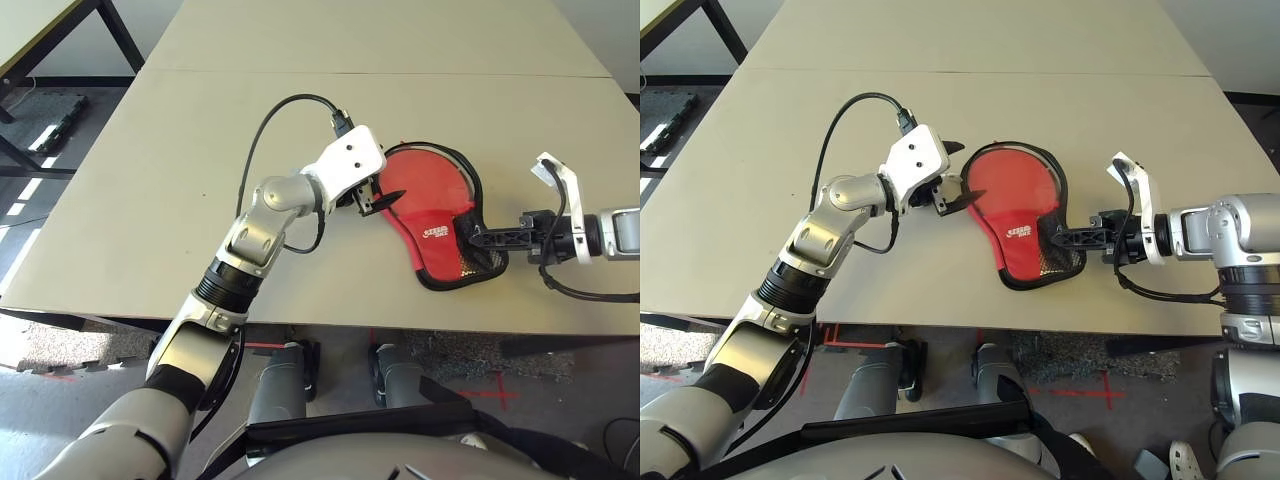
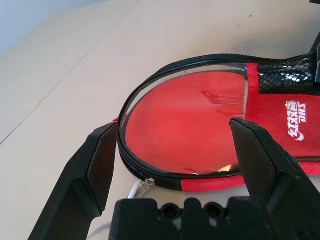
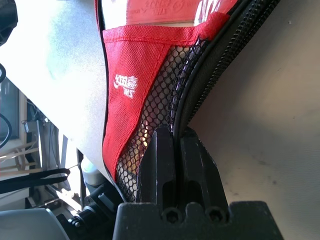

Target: Store the ping-pong paddle in its case and zip it.

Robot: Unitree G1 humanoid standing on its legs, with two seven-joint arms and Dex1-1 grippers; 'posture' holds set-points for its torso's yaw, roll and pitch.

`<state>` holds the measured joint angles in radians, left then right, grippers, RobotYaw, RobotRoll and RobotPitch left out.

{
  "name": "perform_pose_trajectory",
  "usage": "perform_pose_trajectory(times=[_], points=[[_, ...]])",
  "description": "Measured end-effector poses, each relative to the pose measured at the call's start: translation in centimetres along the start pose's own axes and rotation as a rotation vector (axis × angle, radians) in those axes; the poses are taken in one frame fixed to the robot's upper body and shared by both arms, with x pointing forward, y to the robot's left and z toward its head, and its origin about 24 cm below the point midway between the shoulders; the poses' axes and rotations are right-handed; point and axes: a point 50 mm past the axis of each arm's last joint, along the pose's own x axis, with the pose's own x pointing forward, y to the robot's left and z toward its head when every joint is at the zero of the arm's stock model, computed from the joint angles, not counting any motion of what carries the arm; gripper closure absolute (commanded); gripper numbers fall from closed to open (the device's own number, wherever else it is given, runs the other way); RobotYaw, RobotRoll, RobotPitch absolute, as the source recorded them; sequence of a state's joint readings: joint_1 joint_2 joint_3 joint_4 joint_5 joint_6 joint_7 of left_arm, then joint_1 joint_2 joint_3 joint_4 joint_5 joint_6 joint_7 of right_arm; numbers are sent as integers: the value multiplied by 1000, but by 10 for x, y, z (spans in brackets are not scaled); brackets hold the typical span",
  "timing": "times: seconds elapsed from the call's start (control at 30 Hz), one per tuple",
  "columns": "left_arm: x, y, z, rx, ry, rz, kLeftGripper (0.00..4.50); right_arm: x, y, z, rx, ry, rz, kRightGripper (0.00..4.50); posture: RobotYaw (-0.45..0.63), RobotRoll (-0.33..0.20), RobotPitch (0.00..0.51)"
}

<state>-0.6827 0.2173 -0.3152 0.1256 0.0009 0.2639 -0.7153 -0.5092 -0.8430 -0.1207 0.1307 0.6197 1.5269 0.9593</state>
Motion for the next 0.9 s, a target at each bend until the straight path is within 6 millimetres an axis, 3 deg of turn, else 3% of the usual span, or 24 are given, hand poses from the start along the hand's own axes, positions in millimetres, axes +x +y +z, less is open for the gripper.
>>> perform_pose_trajectory(times=[0.3,0.4,0.5,0.73,0.9], points=[[0,0,-1,3,-1,0,0,3,4,-9,2,9,5,4480,2,0,174],[0,0,-1,3,-1,0,0,1,3,-13,-67,30,-36,3721,1,0,174],[-1,1,-2,7,6,0,0,-2,2,-13,-126,47,-59,2666,-1,0,172],[-6,3,-5,25,35,-26,0,-31,1,11,-315,25,-87,181,3,0,170],[-9,4,-2,38,43,-42,0,-44,-5,36,-483,-38,-95,41,6,0,168]])
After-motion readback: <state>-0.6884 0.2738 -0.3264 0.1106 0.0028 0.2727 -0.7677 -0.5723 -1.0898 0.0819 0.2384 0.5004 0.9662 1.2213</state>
